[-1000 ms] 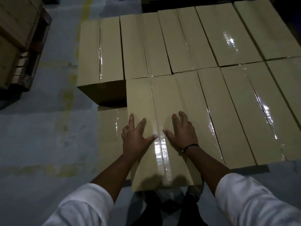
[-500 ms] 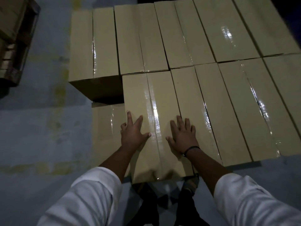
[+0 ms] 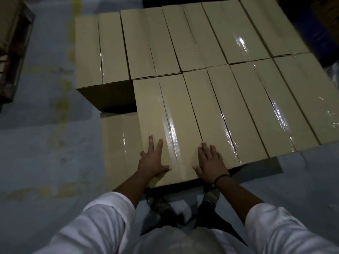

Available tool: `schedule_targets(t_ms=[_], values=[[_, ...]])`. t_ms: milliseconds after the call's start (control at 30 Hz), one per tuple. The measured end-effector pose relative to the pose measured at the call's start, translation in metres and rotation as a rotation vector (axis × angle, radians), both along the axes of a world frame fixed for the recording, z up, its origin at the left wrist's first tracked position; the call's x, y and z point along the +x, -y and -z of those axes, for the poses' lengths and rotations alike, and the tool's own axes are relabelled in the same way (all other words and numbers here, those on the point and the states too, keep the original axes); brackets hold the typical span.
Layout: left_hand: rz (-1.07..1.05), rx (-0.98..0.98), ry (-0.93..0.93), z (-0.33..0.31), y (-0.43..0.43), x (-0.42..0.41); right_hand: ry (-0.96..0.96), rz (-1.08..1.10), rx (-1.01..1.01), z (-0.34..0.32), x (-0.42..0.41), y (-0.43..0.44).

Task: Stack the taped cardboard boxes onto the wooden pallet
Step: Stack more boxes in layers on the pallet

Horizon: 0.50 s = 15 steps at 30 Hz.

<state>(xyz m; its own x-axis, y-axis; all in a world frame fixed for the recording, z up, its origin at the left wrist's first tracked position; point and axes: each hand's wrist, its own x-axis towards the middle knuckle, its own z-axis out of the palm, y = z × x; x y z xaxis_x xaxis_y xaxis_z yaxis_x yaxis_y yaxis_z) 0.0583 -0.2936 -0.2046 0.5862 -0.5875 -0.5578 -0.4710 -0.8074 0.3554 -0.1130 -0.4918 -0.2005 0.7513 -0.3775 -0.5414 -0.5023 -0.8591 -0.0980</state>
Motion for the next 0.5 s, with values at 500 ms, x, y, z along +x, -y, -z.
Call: schedule_targets(t_ms=[500], values=[[0.030, 0.019, -0.002, -0.026, -0.033, -0.073, 0.085, -0.204, 0.076, -0.005, -0.048, 0.010]])
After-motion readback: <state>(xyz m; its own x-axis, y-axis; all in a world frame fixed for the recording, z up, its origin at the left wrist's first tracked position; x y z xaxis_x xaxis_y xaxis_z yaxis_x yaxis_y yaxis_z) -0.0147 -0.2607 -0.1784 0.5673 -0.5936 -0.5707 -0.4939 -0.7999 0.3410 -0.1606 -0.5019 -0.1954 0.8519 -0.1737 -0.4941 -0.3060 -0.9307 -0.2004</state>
